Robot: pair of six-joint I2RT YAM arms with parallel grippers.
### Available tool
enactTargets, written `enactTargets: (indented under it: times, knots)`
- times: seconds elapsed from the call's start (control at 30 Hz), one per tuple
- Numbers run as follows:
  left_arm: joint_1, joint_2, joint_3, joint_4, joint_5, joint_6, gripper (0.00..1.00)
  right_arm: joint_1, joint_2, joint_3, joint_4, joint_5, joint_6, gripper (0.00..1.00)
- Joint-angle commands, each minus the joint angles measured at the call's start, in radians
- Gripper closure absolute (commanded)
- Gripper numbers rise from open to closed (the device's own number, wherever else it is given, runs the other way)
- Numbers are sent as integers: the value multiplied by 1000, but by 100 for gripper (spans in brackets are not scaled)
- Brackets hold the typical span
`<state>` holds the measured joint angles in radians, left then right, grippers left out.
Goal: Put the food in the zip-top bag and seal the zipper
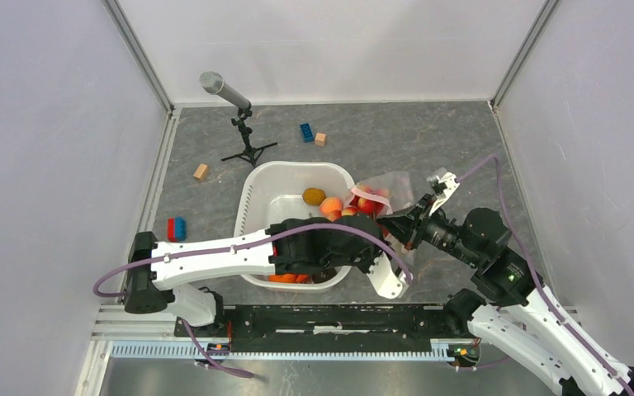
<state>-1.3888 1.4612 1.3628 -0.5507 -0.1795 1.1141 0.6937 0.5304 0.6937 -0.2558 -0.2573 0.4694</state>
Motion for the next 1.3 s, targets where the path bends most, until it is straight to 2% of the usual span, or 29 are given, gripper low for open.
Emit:
enactTargets:
  times: [0.0,0.1,0.2,0.33,0.53,0.67,0.73,0.8,0.87,0.97,1.07,1.17,1.27]
  knots:
    - [35,-17,-6,97,-86,-63,98,3,-15,71,33,30,39,100]
    - [52,-28,-3,126,-98,-104,98,3,3,86,-5,26,37,100]
    - [72,-24,23,132,-89,-151,98,3,12,80,9,-50,32,100]
    - [74,-5,34,151,-27,-210,98,3,0,48,125,-110,88,100]
    - [71,0,-42,222,67,-269,98,3,-48,25,204,68,182,100]
    - [74,-44,-107,312,75,-297,98,3,-70,57,87,239,182,100]
    - [81,-52,-117,350,26,-300,97,3,-61,90,9,251,157,100]
    - [98,-51,-116,400,-20,-318,95,3,-16,151,-81,202,102,100]
    - [132,-47,-115,454,-4,-346,95,3,9,179,-122,67,57,100]
    - [178,-19,-78,451,96,-378,95,4,-39,133,-69,-40,59,100]
    - [183,49,-21,388,107,-364,97,3,-68,110,-21,-118,77,100]
    - [182,90,-36,428,109,-390,98,4,-71,106,-21,-114,89,100]
    - [181,79,-74,514,73,-455,94,3,-74,135,-85,24,86,100]
